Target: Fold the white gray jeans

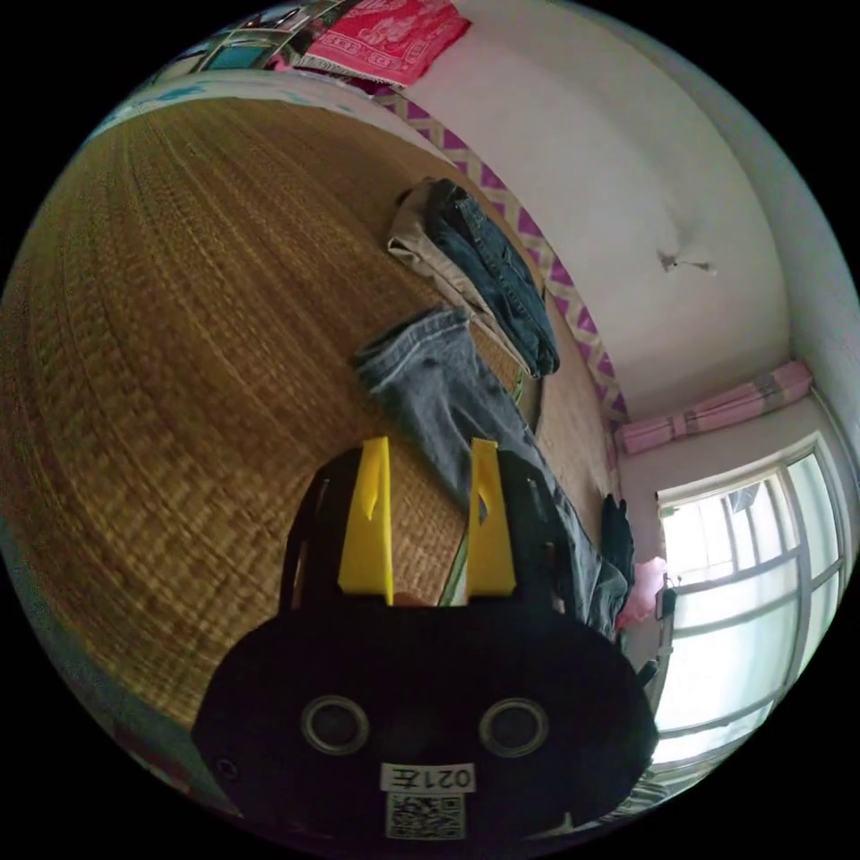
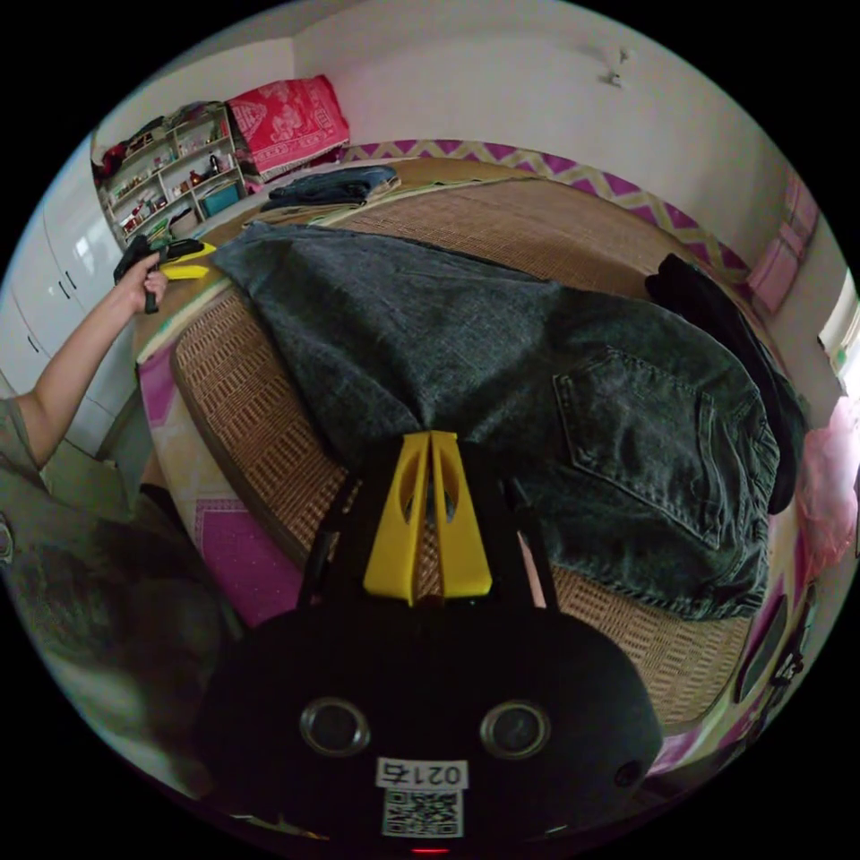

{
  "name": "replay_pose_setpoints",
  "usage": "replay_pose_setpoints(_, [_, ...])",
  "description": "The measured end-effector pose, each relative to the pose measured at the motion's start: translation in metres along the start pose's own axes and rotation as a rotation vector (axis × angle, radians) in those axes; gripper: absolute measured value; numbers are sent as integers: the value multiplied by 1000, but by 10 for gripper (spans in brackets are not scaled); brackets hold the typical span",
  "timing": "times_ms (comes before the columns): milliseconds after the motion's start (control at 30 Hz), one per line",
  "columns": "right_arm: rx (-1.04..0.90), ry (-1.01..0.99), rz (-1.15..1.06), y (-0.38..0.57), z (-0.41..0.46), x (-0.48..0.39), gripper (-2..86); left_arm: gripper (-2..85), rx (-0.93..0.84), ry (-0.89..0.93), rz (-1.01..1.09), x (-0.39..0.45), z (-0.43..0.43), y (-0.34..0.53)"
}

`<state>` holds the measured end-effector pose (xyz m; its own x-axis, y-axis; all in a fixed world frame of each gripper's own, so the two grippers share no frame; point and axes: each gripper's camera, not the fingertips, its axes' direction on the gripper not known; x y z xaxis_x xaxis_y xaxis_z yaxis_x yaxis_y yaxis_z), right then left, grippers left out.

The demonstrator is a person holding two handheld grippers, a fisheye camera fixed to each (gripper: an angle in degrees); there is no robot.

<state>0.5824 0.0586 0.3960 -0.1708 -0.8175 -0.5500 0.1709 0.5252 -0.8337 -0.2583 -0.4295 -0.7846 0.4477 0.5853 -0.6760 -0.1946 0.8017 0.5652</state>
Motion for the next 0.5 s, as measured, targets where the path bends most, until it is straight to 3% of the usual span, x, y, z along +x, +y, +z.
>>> replay_pose_setpoints(233, [10,2,22,16,-4,15,-6,40,84,-72,30,23,31,8])
replay_pose_setpoints(367, [17,-39,42,25,-8,31,-7,0,131,66,-4,30,29,22])
replay_pose_setpoints(500, [107,-191,64,46,-27,64,-8,-7,192,62,218,112,-3,48])
